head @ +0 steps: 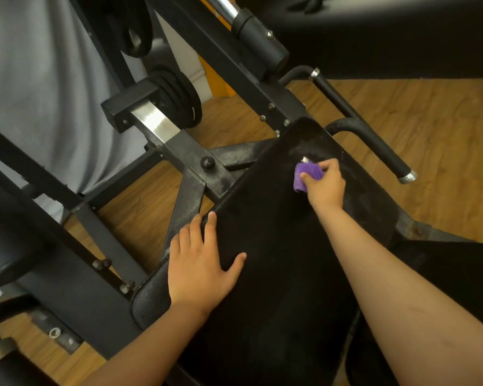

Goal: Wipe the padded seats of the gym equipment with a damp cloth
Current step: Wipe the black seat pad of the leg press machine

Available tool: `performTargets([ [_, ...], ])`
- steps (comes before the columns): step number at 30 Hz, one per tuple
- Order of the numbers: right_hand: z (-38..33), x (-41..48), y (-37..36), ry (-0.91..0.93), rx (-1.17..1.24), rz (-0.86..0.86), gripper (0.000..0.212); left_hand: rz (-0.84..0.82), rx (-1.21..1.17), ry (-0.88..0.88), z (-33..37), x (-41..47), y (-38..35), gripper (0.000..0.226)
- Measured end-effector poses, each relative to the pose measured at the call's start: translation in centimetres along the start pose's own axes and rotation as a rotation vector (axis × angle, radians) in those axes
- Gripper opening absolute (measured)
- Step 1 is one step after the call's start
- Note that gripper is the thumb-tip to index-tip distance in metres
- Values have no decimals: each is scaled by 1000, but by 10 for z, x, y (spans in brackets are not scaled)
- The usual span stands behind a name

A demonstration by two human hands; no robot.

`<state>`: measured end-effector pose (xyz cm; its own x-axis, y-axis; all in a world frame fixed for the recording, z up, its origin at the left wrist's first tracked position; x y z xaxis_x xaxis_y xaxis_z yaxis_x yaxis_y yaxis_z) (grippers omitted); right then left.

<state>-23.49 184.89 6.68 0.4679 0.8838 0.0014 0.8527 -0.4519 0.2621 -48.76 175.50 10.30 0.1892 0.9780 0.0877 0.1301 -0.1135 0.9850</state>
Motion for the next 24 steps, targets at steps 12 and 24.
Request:
performTargets([
  [12, 20, -5, 10, 7, -46, 34, 22, -55, -73, -65, 30, 101, 13, 65],
  [24, -39, 34, -24, 282, 37, -90, 26, 31, -93, -58, 29, 103, 10, 60],
])
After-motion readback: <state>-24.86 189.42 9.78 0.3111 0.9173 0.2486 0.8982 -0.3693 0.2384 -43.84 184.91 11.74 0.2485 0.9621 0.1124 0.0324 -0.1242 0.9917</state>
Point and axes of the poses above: each hand's wrist, its own x-axis towards the middle knuckle, its own y-axis out of the back of the hand, z = x × y, the point moved 3 cm from there along x, towards the middle knuckle, and after that the axes turned 12 degrees about -z, right-handed, at the moved point
